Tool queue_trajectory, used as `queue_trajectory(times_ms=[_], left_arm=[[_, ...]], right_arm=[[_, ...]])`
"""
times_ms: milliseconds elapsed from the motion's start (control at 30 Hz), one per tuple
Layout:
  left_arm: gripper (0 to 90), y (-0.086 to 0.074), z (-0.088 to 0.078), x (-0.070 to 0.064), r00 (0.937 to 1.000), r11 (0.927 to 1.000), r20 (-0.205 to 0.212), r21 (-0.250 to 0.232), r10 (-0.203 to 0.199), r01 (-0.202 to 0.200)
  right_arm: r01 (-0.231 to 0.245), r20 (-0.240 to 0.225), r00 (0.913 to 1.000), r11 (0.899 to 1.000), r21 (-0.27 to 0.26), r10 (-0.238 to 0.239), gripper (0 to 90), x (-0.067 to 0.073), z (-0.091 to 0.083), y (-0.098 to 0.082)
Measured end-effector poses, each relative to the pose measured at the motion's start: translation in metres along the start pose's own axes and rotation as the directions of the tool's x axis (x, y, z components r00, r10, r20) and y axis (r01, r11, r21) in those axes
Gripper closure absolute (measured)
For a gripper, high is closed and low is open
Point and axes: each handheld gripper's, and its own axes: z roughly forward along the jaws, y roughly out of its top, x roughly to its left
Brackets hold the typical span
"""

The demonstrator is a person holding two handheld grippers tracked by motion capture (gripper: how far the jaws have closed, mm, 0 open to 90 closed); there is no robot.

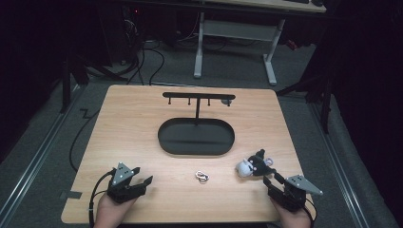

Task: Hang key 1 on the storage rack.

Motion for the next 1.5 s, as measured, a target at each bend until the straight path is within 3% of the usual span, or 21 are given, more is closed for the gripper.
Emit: queue_trajectory(times_ms=[200,567,600,733,833,967,1000,1133,1200,1333,1500], left_arm=[[37.9,0.000,0.004,0.001,0.9995,0.9998,0.025,0.006,-0.017,0.017],[37.7,-0.002,0.001,0.002,0.9995,0.9998,0.028,-0.003,-0.017,0.017],[37.7,-0.002,0.000,0.003,0.9993,0.9997,0.030,-0.006,-0.023,0.023],[37.6,-0.003,0.002,0.005,0.9990,0.9994,0.031,-0.006,-0.032,0.033],[37.6,-0.003,0.003,0.004,0.9994,0.9997,0.026,-0.009,-0.024,0.024],[37.4,-0.004,-0.003,0.002,0.9986,0.9986,0.031,-0.027,-0.044,0.045],[37.2,-0.005,-0.005,0.002,0.9982,0.9981,0.034,-0.035,-0.051,0.052],[37.2,-0.009,-0.017,0.001,0.9974,0.9962,0.022,-0.052,-0.068,0.069],[37.4,-0.012,-0.022,0.001,0.9976,0.9963,0.008,-0.053,-0.068,0.069],[37.3,-0.016,-0.028,0.003,0.9961,0.9946,-0.007,-0.056,-0.088,0.087],[37.3,-0.018,-0.031,0.004,0.9946,0.9932,-0.017,-0.057,-0.103,0.102]], right_arm=[[0.033,-0.002,0.9994,0.999,0.027,-0.033,51.1,0.000,0.003,0.000],[0.029,-0.003,0.9996,0.999,0.038,-0.029,56.1,-0.005,0.004,0.000],[0.021,-0.017,0.9997,0.999,0.044,-0.020,64.6,-0.005,0.003,-0.003],[0.010,-0.004,0.9999,0.997,0.070,-0.009,77.7,-0.006,0.002,-0.003],[0.027,0.025,0.9993,0.995,0.096,-0.029,86.2,-0.007,0.005,-0.002],[0.053,0.040,0.9975,0.992,0.114,-0.058,89.4,-0.010,0.015,0.005],[0.071,0.046,0.9960,0.990,0.124,-0.077,89.4,-0.011,0.020,0.007],[0.067,0.046,0.9961,0.987,0.149,-0.075,89.2,-0.016,0.042,0.017],[0.101,0.058,0.9921,0.982,0.157,-0.111,88.6,-0.019,0.057,0.026],[0.103,0.062,0.9916,0.983,0.152,-0.114,87.9,-0.028,0.076,0.036],[0.077,0.048,0.9953,0.987,0.143,-0.084,86.7,-0.033,0.076,0.037]])
